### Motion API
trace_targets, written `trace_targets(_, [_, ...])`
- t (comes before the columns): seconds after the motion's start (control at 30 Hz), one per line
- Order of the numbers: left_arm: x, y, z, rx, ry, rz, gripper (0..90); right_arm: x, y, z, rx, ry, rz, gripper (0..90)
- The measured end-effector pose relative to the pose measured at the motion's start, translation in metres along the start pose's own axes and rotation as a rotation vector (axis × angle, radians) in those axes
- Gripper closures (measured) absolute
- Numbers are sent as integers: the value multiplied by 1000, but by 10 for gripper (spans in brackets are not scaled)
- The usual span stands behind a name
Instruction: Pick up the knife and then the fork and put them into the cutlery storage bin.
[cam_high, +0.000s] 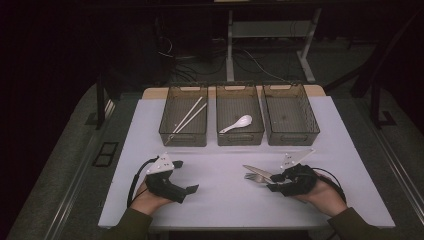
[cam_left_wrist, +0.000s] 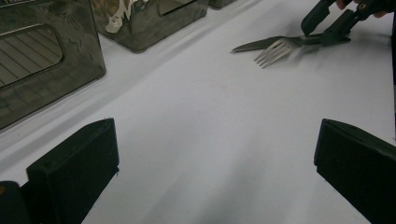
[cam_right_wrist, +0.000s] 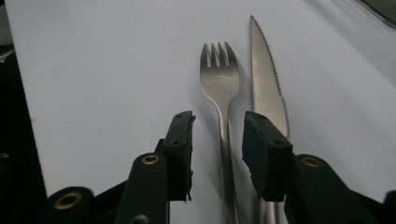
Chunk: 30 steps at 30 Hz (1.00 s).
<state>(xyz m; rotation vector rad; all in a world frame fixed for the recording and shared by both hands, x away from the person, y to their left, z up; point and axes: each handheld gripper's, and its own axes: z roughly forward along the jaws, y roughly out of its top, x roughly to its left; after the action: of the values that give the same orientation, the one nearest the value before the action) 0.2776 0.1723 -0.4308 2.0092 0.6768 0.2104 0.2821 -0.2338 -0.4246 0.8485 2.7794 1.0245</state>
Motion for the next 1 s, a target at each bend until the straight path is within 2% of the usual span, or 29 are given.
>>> trace_targets(0.57, [-1, 1, 0, 2, -8, -1, 0, -1, 9, 22, 62, -8, -43, 720])
trace_targets(0.67, [-1, 1, 0, 1, -8, 0, 0, 0, 9, 23, 71, -33, -75, 750])
trace_targets(0.73, [-1, 1, 0, 2, -9, 2, 0, 2, 9, 23, 69, -39, -80, 783])
trace_targets(0.87, [-1, 1, 0, 2, -10, 2, 0, 2, 9, 23, 71, -45, -98, 833])
trace_targets(1.0, [-1, 1, 0, 3, -11, 1, 0, 2, 9, 22, 65, -31, -97, 845])
